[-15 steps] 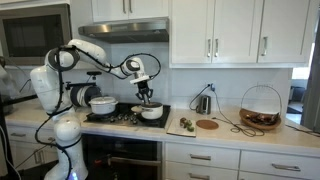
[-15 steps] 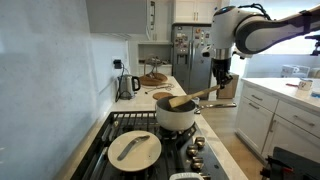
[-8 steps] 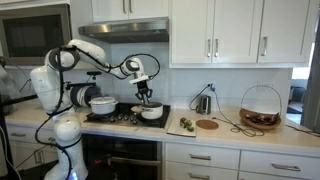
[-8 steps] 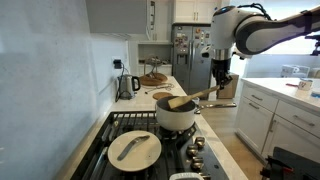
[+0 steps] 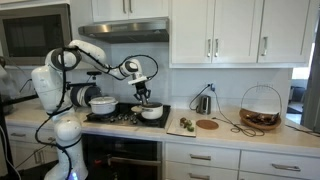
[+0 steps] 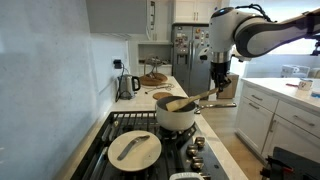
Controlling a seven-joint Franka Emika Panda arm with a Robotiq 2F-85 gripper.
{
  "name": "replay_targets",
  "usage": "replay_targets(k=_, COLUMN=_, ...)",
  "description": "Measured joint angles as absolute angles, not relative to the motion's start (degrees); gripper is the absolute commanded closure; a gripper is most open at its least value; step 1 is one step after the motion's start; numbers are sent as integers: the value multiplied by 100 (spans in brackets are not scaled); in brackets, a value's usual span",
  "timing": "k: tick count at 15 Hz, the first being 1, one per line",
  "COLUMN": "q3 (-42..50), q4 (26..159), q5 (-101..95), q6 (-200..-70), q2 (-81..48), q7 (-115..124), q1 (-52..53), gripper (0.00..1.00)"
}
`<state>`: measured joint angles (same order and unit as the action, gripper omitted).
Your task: Remove the lid from the pot and use the spatula to stir the contents inside.
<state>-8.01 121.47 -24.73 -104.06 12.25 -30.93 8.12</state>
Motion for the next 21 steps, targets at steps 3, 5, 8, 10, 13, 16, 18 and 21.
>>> replay_targets(k=3, q3=-850, q4=12155, q5=-2559, q6=-10404, q2=1142, q7=-2986, q1=815, gripper=93)
replay_targets(k=5, q3=-853, q4=12165, q5=-2670, q6=-10404, q2=1056, q7=-2881, q1=817, gripper=93)
replay_targets(k=8, q3=-853, q4=12169, q5=-2783, q6=-10404, q2=951, q7=-2737, q1=817, gripper=44)
replay_targets(k=10, q3=-852, q4=12170, q5=-2811, q6=-10404, q2=913, q7=-2650, q1=816, gripper=30)
replay_targets(k=13, q3=-840, q4=12155, q5=-2811, q6=-10403, q2=885, q7=-2640, q1=807, gripper=7)
replay_targets(k=16, q3=-806, q4=12100, q5=-2810, q6=-10402, q2=882, q7=-2638, q1=802, gripper=0)
replay_targets(k=18, q3=-754, q4=12040, q5=-2800, q6=-10391, q2=885, q7=-2638, q1=793, gripper=0)
replay_targets(k=21, q3=-634, q4=11884, q5=-2741, q6=-10256, q2=899, q7=-2645, q1=758, gripper=0)
